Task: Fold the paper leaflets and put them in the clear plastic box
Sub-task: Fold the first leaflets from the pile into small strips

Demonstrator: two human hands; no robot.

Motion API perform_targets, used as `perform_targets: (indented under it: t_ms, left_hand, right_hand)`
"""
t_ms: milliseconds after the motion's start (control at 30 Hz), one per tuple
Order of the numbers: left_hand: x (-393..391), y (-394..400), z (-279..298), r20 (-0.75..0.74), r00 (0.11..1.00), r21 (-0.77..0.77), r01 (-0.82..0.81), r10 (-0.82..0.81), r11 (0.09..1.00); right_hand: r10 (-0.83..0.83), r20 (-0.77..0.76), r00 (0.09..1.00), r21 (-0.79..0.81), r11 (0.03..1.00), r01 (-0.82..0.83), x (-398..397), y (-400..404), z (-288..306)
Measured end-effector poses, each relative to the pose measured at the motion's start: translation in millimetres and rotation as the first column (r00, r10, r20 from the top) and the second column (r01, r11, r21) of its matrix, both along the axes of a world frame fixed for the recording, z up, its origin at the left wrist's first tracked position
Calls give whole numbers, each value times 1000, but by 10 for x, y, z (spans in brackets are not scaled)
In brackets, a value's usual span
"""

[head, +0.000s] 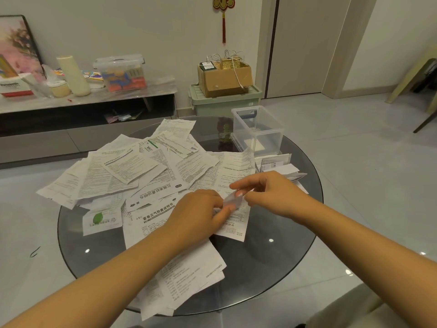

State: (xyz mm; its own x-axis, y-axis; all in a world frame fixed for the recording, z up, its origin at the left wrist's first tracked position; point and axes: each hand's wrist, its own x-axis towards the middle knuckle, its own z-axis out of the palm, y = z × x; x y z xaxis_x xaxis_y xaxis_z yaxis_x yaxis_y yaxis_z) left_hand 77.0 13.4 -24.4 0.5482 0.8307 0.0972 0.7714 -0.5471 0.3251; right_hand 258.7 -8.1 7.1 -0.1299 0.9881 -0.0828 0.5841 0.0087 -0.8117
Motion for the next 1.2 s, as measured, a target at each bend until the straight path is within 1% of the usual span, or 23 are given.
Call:
perform_targets:
  t_ms: [167, 300, 333, 434, 567, 700, 800, 867, 967, 1034, 1134, 1201]
  left_hand:
    - [-6, 19, -15, 100, 992, -45, -77, 81, 996]
    - [-20, 20, -26, 230, 964, -113, -113, 137, 987]
    - [-19, 26, -35, 237, 961, -124, -117, 144, 985]
    - [-16, 47, -51, 198, 969, -131, -125, 150, 983]
    - [-24, 66, -64, 225, 954, -179, -161, 200, 970]
    - [-5, 105, -38, 194, 952, -216, -195, 238, 957]
    - [6, 130, -2, 217, 935, -261, -220, 280, 940]
    - [17, 140, 12, 255, 915, -297, -233, 312, 926]
    - [38, 151, 41, 298, 886, -372, -235, 355, 898]
    - [57, 151, 69, 356, 856, -431, -206, 375, 879]
    - [112, 152, 126, 420, 828, -456, -162, 372, 875]
    - [175, 154, 160, 441, 818, -461, -148, 371, 875]
  right_hand:
    - [21, 69, 997, 96, 995, -28, -52, 85, -122]
    - [23, 110, 994, 101, 994, -34, -114, 153, -268]
    - [20, 119, 993, 95, 995, -31, -128, 162, -295]
    - [11, 188, 982, 115, 993, -33, -164, 178, -352]
    - [14, 268, 963, 140, 989, -54, -181, 168, -369]
    - [-19, 370, 929, 128, 991, -30, -178, 167, -372]
    - [-31, 415, 909, 129, 991, -25, -185, 171, -391]
    - [-38, 416, 908, 133, 991, -19, -182, 161, -392]
    - [-49, 379, 924, 127, 992, 0, -167, 150, -393]
    - [-63, 307, 950, 122, 992, 26, -154, 154, -379]
    - [-115, 129, 985, 115, 988, 101, -122, 157, -308]
    - [-139, 105, 985, 133, 983, 125, -74, 157, -257]
